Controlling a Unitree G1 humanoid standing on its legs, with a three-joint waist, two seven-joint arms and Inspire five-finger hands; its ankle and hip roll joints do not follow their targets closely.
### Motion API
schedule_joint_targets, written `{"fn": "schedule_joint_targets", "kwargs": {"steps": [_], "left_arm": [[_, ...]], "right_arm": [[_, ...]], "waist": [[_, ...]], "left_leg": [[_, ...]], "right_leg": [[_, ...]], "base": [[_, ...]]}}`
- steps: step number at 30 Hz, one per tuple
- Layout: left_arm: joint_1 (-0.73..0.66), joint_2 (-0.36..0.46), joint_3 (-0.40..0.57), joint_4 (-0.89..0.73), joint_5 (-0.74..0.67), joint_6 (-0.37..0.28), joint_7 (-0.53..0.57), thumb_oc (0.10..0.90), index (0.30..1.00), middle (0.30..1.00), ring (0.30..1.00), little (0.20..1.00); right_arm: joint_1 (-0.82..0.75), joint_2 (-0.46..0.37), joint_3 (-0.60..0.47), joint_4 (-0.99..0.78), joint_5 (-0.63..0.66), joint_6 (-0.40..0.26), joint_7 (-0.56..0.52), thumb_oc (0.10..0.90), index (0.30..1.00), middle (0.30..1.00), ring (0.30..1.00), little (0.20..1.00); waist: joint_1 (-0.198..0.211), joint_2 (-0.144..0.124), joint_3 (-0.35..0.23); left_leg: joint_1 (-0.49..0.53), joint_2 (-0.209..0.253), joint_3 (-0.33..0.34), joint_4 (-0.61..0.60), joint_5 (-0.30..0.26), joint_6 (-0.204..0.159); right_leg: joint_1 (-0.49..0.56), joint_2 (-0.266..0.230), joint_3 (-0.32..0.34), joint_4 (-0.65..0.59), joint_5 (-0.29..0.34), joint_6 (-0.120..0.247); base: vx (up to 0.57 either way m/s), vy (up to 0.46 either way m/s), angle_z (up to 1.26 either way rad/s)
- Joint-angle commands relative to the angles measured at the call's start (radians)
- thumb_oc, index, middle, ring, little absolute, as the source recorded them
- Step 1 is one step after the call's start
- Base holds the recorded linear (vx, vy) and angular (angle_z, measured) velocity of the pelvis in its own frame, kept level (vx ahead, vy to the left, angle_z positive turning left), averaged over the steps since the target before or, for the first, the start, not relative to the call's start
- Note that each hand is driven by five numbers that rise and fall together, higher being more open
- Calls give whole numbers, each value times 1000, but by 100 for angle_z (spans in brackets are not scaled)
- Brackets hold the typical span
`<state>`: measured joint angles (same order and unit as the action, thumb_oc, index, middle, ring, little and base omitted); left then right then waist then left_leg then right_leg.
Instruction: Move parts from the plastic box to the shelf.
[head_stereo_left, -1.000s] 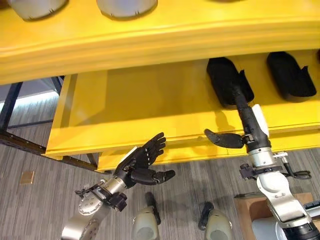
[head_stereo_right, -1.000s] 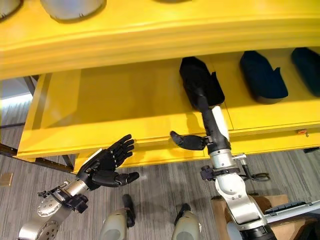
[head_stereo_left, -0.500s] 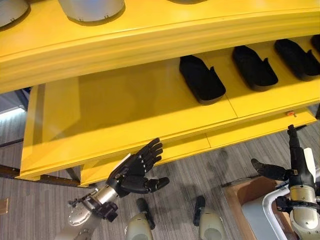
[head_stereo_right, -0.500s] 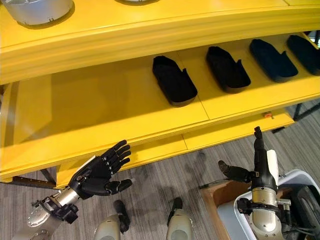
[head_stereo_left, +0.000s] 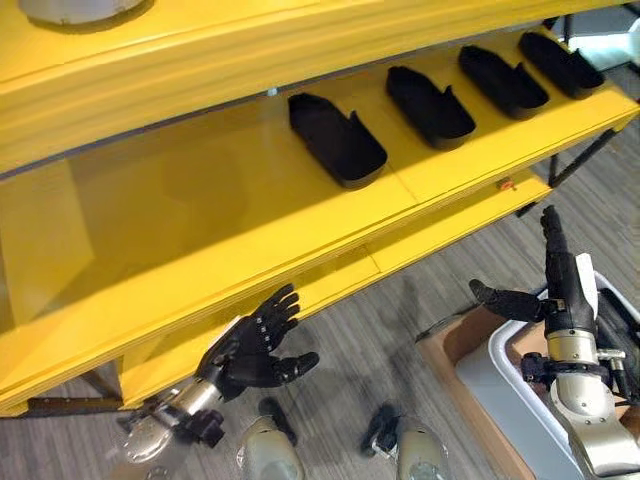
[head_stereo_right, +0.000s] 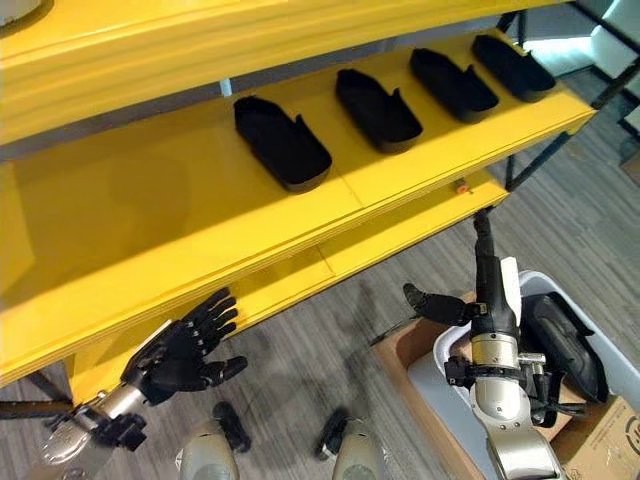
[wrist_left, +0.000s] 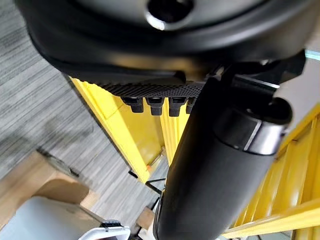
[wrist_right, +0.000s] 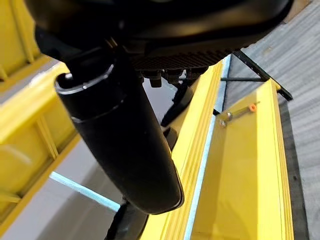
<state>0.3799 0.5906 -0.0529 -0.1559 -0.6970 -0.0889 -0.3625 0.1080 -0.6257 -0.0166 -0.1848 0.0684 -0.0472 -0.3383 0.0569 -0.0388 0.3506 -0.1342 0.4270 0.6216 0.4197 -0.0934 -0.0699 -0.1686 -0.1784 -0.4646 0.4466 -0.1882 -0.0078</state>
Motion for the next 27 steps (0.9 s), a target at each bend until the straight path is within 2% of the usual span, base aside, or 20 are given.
{"fn": "schedule_joint_targets", "kwargs": {"steps": [1, 5, 8, 11, 14, 15, 17, 18, 21, 25, 27], "left_arm": [[-77, 11, 16, -100, -20, -139, 36, 900, 1000, 1000, 1000, 1000], [-93, 5, 35, -104, -80, -106, 11, 900, 1000, 1000, 1000, 1000], [-76, -24, 45, -117, -170, -70, -13, 900, 1000, 1000, 1000, 1000], [-82, -57, 39, -110, -222, -59, -32, 900, 1000, 1000, 1000, 1000], [-132, -76, 10, -87, -163, -73, -2, 900, 1000, 1000, 1000, 1000], [-155, -82, -3, -83, -152, -73, 7, 900, 1000, 1000, 1000, 1000], [-172, -86, -10, -83, -173, -77, 28, 900, 1000, 1000, 1000, 1000], [-175, -88, -8, -85, -187, -75, 36, 900, 1000, 1000, 1000, 1000], [-182, -100, -11, -82, -194, -54, 50, 900, 1000, 1000, 1000, 1000], [-183, -105, -29, -86, -183, -59, 56, 900, 1000, 1000, 1000, 1000], [-178, -110, -33, -91, -198, -71, 67, 900, 1000, 1000, 1000, 1000]], "right_arm": [[-59, -51, -65, -26, -17, 2, -31, 900, 1000, 1000, 1000, 1000], [-15, -50, -103, -7, 2, -2, -45, 900, 1000, 1000, 1000, 1000], [27, -26, -127, 10, 89, 11, -3, 900, 1000, 1000, 1000, 1000], [35, -19, -135, 37, 98, -2, -14, 900, 1000, 1000, 1000, 1000], [4, -3, -113, 61, 35, -34, -7, 900, 1000, 1000, 1000, 1000], [-7, -9, -104, 53, -8, -47, 25, 900, 1000, 1000, 1000, 1000], [-10, -32, -96, 27, -53, -42, 29, 900, 1000, 1000, 1000, 1000], [-11, -44, -95, 21, -59, -54, 30, 900, 1000, 1000, 1000, 1000], [-18, -70, -97, -8, -84, -153, 14, 900, 1000, 1000, 1000, 1000], [-29, -76, -86, -28, -91, -189, 37, 900, 1000, 1000, 1000, 1000], [-42, -80, -67, -23, -90, -209, 51, 900, 1000, 1000, 1000, 1000]], "waist": [[-32, -7, -28], [-67, 11, -14], [-91, 18, -16], [-107, 23, -23], [-126, 33, -33], [-137, 38, -38], [-149, 44, -42], [-153, 47, -44], [-168, 53, -52], [-167, 58, -51], [-157, 55, -49]], "left_leg": [[-21, -53, -16, -82, 40, 33], [5, -38, -29, -103, 60, 5], [49, -35, -17, -135, 65, -1], [70, -34, -20, -154, 71, -8], [84, -22, -21, -164, 75, -12], [94, -14, -14, -170, 79, -16], [114, -7, -3, -183, 91, -23], [118, -2, -1, -184, 97, -28], [130, 21, 10, -185, 125, -45], [121, 28, -29, -186, 153, -62], [116, 12, -66, -189, 150, -60]], "right_leg": [[197, -77, 20, -37, -73, 106], [154, -71, 52, -7, -71, 95], [132, -75, 60, 1, -63, 92], [120, -72, 69, -9, -52, 89], [111, -66, 80, 3, -58, 75], [101, -69, 84, 10, -61, 72], [87, -76, 87, 20, -61, 72], [81, -76, 90, 29, -66, 68], [60, -66, 98, 54, -85, 52], [32, -43, 120, 88, -111, 37], [15, -37, 135, 100, -113, 37]], "base": [[-115, -181, -86], [-93, -168, -35], [-93, -218, -30], [-94, -207, -27], [-55, -158, -13], [-77, -179, -12], [-78, -194, -13], [-49, -171, -16], [-33, -179, -22], [-31, -123, -33], [-35, -66, -47]]}}
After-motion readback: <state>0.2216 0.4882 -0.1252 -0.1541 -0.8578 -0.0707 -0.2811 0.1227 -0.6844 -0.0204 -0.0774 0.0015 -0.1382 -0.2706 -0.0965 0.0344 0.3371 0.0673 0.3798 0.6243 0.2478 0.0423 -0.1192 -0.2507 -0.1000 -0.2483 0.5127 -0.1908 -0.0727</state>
